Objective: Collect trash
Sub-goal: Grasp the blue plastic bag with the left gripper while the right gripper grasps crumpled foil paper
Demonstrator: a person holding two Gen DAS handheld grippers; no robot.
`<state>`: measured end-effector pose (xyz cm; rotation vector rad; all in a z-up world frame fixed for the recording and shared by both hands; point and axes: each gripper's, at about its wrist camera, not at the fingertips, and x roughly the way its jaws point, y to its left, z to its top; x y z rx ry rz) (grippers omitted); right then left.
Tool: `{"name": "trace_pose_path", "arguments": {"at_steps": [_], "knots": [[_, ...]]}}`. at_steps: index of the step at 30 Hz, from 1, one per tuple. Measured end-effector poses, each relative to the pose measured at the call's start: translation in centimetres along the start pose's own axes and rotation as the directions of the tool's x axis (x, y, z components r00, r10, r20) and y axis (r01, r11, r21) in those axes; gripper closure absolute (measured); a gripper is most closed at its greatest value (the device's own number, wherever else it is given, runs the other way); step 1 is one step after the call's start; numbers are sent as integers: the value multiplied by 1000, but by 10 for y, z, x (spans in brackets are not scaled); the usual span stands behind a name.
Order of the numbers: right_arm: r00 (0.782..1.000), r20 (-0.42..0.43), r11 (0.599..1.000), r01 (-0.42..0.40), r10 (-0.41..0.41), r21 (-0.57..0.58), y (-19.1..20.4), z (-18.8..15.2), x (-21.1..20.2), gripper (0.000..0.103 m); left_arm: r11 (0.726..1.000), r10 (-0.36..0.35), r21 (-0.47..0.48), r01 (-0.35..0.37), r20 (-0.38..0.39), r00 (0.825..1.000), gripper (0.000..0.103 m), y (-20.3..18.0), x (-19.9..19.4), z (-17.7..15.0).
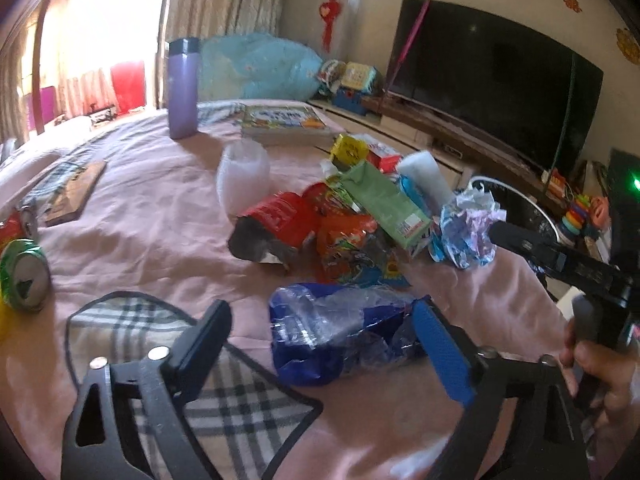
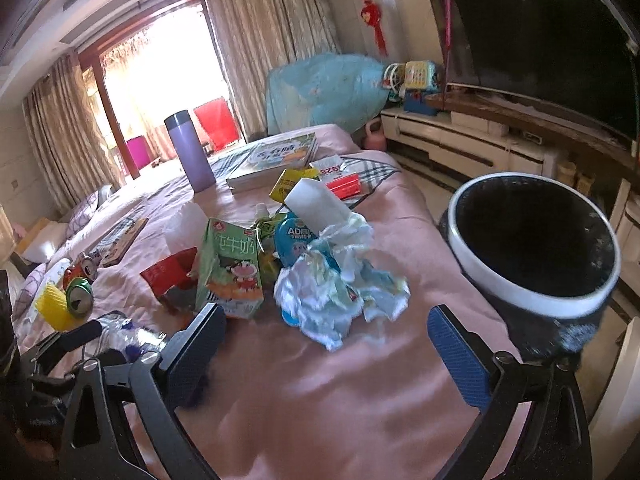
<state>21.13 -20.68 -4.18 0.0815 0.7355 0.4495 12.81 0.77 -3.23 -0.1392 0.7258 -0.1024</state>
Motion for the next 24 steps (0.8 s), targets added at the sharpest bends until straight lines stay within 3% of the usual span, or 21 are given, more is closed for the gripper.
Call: {"name": "trace_pose_path", "arguments": {"at_steps": [2, 3, 4, 5, 6, 9, 16, 24], "knots": [[1000, -19, 1000, -1, 0, -15, 1, 3, 10, 15, 1000, -18, 10, 18, -23, 1000, 34, -3, 7, -1], [1000, -29, 1000, -4, 4, -18, 1, 3, 14, 29, 999, -34, 13, 35, -35, 999, 44, -4, 11, -2], [999, -41, 1000, -14, 13, -17, 0, 3, 17, 49, 999, -51, 14, 52, -49, 997, 45, -5, 14, -2], [998, -52, 1000, -26, 25, -14, -1, 2, 20, 62, 998, -64, 17, 65, -50, 997, 48, -6, 15, -3], [998, -62, 999, -33, 32, -12, -1, 0, 21, 84, 997, -74, 24, 75, -43, 996, 54, -7, 15, -4], [998, -51, 999, -41, 40, -16, -4, -5, 14, 90, 994, -100, 46, 102, -39, 994, 63, -12, 12, -5], [999, -4, 999, -53, 53, 11, -15, -8, -18, 92, 984, -164, 75, 164, -2, 986, 66, -28, 2, 1], [999, 52, 997, -9, 5, 80, -54, -1, -52, 92, 969, -213, 129, 209, 13, 977, 66, -55, 5, 14]]}}
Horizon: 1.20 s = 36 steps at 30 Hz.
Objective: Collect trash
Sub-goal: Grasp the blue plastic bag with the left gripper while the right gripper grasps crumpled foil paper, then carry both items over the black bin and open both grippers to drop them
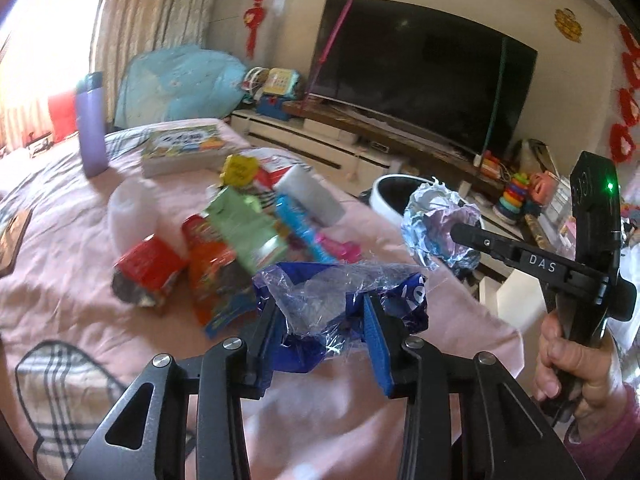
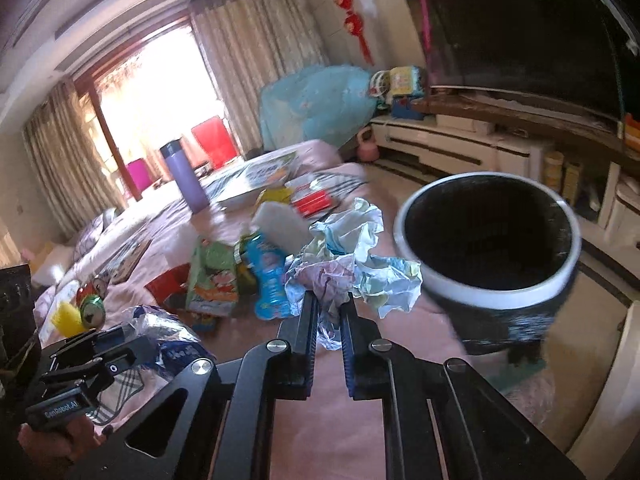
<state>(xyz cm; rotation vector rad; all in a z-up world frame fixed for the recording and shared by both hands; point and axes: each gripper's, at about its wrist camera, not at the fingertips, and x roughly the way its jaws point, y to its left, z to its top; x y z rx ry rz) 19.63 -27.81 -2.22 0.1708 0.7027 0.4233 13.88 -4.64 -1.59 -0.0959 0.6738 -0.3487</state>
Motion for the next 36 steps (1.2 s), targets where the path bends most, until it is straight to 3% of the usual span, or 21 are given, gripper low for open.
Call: {"name": "trace_pose_path", "arguments": {"at_steps": [13, 22, 36], "knots": [[995, 40, 993, 93, -96, 75, -65, 24, -21, 92, 998, 15, 58, -14, -19, 1000, 65, -42, 65, 54], [993, 27, 987, 115, -119, 109, -99, 39, -12, 92, 995, 49, 90, -46, -31, 998, 65, -75, 118, 90], [991, -15, 984, 136, -135, 119, -133, 56, 11, 91, 996, 43, 87, -36, -77, 996, 64, -103, 198, 128]]}}
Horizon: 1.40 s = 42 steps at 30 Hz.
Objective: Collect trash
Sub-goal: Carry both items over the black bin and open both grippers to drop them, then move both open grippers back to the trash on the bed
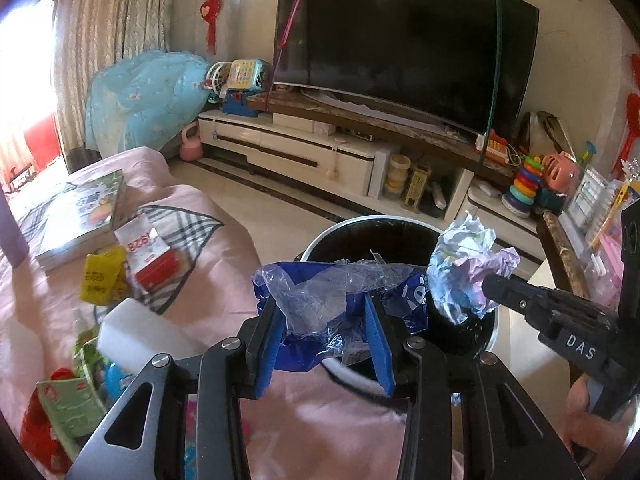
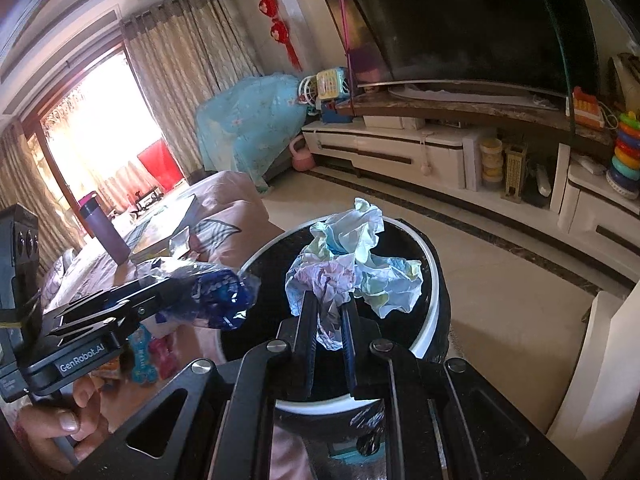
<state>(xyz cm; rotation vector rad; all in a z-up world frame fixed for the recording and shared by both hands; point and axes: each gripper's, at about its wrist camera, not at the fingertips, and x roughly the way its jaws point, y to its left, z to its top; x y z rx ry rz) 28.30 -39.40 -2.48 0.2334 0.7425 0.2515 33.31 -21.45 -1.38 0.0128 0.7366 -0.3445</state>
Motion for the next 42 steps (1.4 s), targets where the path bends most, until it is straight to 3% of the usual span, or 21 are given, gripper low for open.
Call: {"name": "trace_pose_path", "arguments": {"at_steps": [5, 8, 10, 15, 19, 25, 32, 42], "knots": [[1000, -25, 1000, 1, -1, -6, -6, 2, 13, 90, 1000, 14, 1, -14, -20, 1000, 59, -1, 18, 3], [999, -41, 1000, -2, 2, -3, -10, 2, 18, 87, 999, 27, -18, -28, -36, 999, 48, -2, 25, 3], [999, -47, 1000, -5, 5, 10, -13, 2, 19, 73, 999, 31, -29, -32, -41, 999, 41, -1, 25, 3], [1000, -27, 999, -13, 14, 42, -19, 2, 12, 52, 998, 33, -46, -34, -28, 999, 31, 1, 14, -2], [1000, -1, 998, -27, 27, 63, -16, 0, 3, 28, 998, 41, -55, -42, -18, 999, 28, 7, -3, -16], [998, 23, 995, -60, 58, 85, -4, -7, -5, 6, 995, 54, -82, -55, -19, 998, 26, 20, -34, -44], [994, 2, 986, -106, 106, 126, 17, -25, -4, 4, 988, 74, -132, -74, -12, 997, 25, 38, -78, -72], [983, -52, 980, -172, 177, 96, 70, -49, 5, 4, 973, 120, -201, -112, 29, 992, 25, 76, -146, -110]]}}
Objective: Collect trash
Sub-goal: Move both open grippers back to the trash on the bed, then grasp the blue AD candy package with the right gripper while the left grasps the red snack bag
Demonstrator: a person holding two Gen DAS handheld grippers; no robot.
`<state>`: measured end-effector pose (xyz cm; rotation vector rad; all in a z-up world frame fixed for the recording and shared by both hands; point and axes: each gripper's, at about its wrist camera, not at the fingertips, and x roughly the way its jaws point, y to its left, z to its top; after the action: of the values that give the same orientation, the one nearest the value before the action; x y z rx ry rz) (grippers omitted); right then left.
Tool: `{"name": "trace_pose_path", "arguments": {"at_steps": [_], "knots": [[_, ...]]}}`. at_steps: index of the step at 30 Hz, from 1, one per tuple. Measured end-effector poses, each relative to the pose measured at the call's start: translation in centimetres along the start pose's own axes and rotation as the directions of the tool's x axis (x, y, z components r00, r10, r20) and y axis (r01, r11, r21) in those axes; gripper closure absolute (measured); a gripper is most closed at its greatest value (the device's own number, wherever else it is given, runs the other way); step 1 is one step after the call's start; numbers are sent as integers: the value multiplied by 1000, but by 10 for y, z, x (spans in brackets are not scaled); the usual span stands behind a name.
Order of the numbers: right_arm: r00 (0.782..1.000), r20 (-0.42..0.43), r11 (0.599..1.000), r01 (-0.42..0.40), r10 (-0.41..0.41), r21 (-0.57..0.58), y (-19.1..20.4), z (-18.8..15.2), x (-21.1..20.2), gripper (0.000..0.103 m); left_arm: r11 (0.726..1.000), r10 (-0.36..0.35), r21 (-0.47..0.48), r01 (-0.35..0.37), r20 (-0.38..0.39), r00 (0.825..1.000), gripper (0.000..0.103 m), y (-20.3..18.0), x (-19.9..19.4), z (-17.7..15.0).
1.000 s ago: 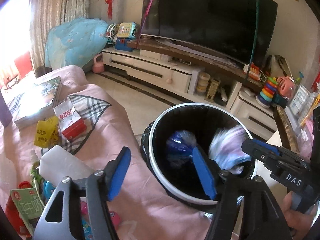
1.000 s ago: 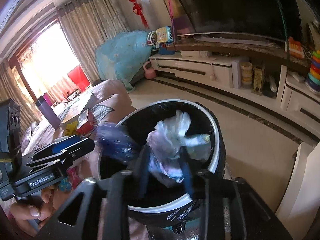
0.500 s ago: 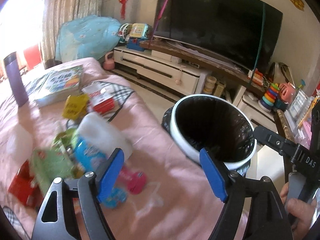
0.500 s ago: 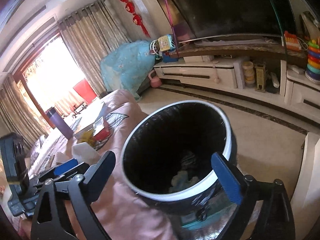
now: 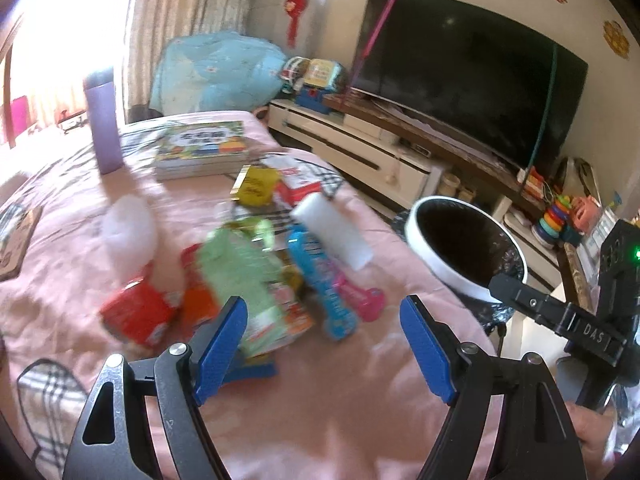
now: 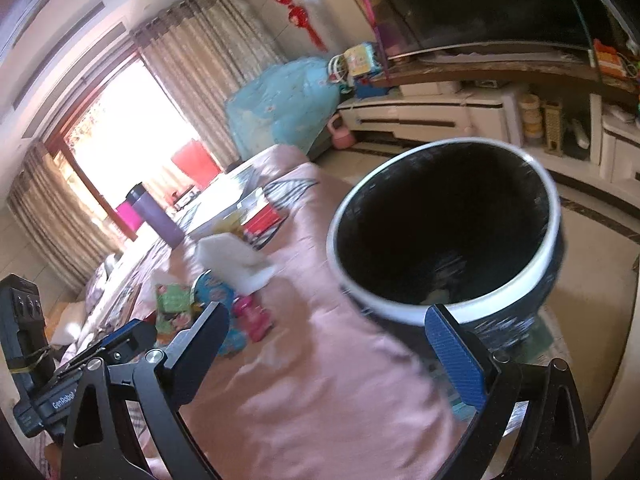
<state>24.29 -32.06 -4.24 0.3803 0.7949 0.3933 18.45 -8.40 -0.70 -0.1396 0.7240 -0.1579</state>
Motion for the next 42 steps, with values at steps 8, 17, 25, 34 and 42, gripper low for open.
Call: {"name": "trace_pose_path", "arguments": {"at_steps": [8, 17, 25, 34, 42], "knots": [[998, -54, 996, -43, 39, -76, 42, -19, 19, 4, 995, 52, -82, -52, -2, 999, 24, 40, -32, -19], [995, -86, 981, -63, 48, -184, 83, -34, 38, 4, 978, 112, -173, -115, -29, 993, 24, 71, -49, -31], [992, -128, 968, -53, 21, -247, 99, -33, 62, 34, 968, 139, -205, -147, -55, 989, 25, 94, -37, -16], [979, -200, 951, -36, -27, -307, 110, -29, 105, 51, 968, 113, -211, -134, -106, 988, 26, 113, 16, 2], [976, -217, 944, -48, -25, -325, 112, -31, 113, 84, 980, 54, -186, -74, -107, 993, 90, 114, 29, 2]]}}
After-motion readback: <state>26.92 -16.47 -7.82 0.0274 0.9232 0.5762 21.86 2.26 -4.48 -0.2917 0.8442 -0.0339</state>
